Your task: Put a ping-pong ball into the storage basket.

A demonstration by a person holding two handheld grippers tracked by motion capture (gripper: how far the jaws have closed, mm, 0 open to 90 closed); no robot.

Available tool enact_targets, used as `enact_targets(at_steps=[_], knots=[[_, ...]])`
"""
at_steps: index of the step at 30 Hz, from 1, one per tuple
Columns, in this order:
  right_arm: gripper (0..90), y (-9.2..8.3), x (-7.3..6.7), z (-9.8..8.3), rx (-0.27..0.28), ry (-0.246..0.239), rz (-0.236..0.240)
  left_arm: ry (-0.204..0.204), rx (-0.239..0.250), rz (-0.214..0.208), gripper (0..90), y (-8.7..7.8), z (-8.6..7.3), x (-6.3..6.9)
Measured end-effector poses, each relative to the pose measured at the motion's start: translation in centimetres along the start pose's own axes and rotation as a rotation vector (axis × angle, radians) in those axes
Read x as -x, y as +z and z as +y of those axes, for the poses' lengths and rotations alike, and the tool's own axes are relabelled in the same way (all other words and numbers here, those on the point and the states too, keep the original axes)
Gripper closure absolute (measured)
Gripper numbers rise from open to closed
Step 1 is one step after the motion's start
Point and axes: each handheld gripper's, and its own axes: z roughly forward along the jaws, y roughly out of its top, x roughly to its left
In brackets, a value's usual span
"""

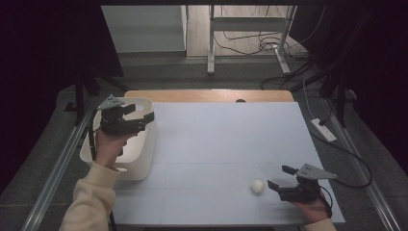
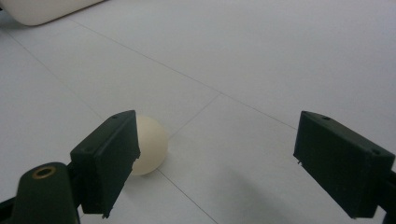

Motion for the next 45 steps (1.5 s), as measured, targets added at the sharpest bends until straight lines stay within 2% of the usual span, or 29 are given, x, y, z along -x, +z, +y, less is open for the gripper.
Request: enact_targets(at_steps=[12, 17, 18, 24, 25, 45], knots=[[14.3, -0.1, 0.0, -0.1, 0.002, 0.002, 0.0, 0.027, 0.01, -0.078, 17.6, 0.4, 0.2, 1.9], [14.2, -0.1, 0.0, -0.1, 0.001, 0.002, 0.0, 0.051, 0.012, -0.106, 17.5, 0.4, 0.3, 2.8], [14.3, -0.1, 0.0, -0.1, 0.001, 0.002, 0.0, 0.065, 0.014, -0.124, 17.4, 0.4, 0.4, 3.3], [14.2, -0.1, 0.0, -0.1, 0.001, 0.002, 0.001, 0.084, 0.013, -0.149, 16.5, 0.6, 0.5, 4.2], [14.3, -0.1, 0.0, -0.1, 0.0, 0.003, 0.002, 0.092, 0.004, -0.171, 16.0, 0.9, 0.5, 4.6], [14.3, -0.1, 0.0, -0.1, 0.0, 0.003, 0.0, 0.132, -0.031, -0.236, 14.5, 1.9, 0.3, 6.4]])
